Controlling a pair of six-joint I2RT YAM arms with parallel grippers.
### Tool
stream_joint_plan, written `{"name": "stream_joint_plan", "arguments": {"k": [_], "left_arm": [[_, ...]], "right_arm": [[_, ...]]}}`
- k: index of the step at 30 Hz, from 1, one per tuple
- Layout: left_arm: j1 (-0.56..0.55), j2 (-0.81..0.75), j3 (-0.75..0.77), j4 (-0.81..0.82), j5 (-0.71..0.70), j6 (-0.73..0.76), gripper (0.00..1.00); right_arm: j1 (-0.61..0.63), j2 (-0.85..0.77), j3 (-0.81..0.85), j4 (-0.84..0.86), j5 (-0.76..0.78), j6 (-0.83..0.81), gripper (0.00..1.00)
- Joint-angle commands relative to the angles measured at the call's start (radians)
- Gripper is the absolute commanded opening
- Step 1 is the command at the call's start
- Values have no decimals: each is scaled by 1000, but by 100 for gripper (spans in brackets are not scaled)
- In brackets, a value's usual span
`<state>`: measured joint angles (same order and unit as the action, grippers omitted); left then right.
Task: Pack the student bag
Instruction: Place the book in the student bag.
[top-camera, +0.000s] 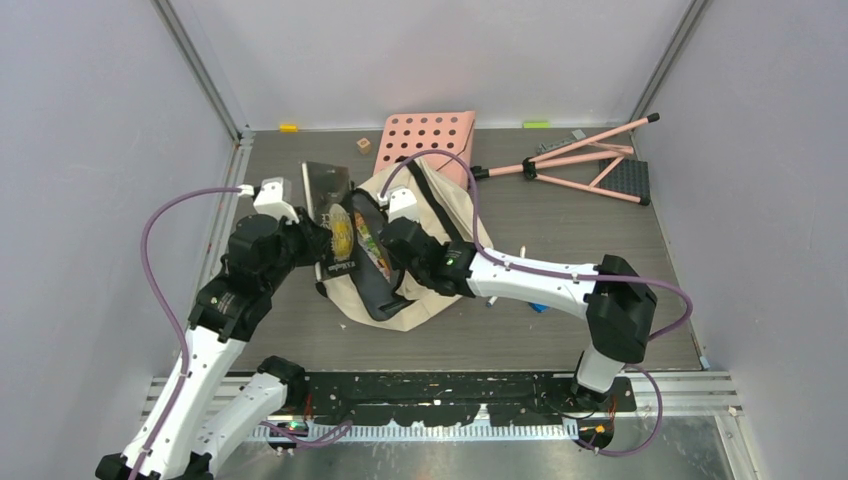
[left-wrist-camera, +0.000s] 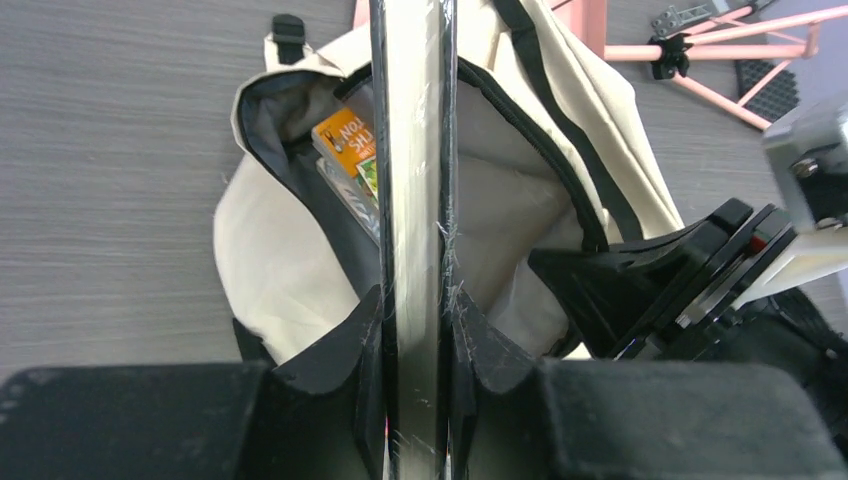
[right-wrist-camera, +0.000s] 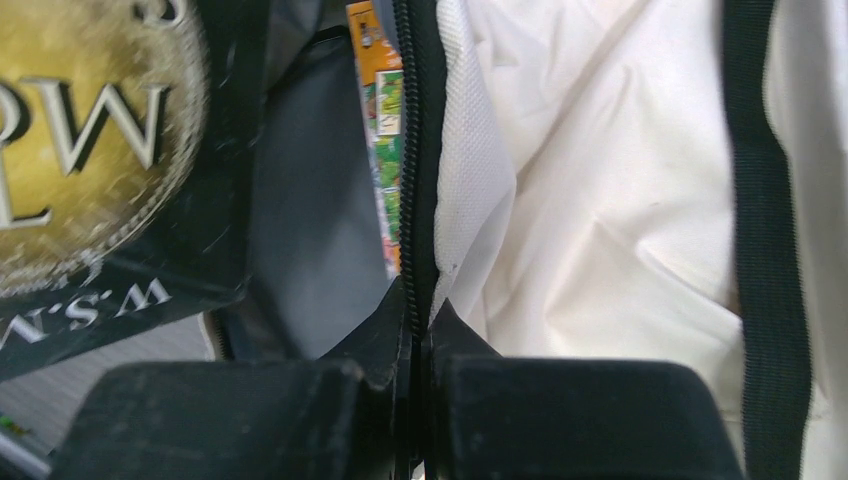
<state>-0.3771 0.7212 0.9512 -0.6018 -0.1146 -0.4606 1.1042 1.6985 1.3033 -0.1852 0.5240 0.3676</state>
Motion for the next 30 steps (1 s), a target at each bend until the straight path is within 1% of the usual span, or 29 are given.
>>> {"name": "stream_joint_plan", "arguments": {"k": [1,4,7,11,13,14,15,20,23,27,30], "left_arm": [[6,-62,-26,137,59,-101,0],[6,-73,-87,180,80,-187,0],[6,-60,-151,260,108,-280,0],[6,-14,-217,374,110,-399,0],[6,2,-251,437,135,-446,0],[6,7,-269,467,132,-437,0],[6,13,-289,495,126,-480,0],[6,34,-373,618,71,-573,0],[6,51,-422,678,48,-594,0],[6,76,-475,724,-14,-558,0],[6,149,-489,790,9,-527,0]], "right_arm": [[-3,-139,18,43,134,-3,0],[-3,-198,0,104,126,-12,0],[-3,-251,7,127,111,-34,0],[-3,-279,26,139,101,-57,0],[-3,-279,34,138,94,-64,0],[-3,-276,37,137,92,-65,0],[-3,-276,37,134,89,-64,0],[-3,-270,24,140,80,-50,0],[-3,-260,26,145,64,-42,1],[-3,-236,30,141,43,-37,0],[-1,-215,26,137,23,-21,0]]}}
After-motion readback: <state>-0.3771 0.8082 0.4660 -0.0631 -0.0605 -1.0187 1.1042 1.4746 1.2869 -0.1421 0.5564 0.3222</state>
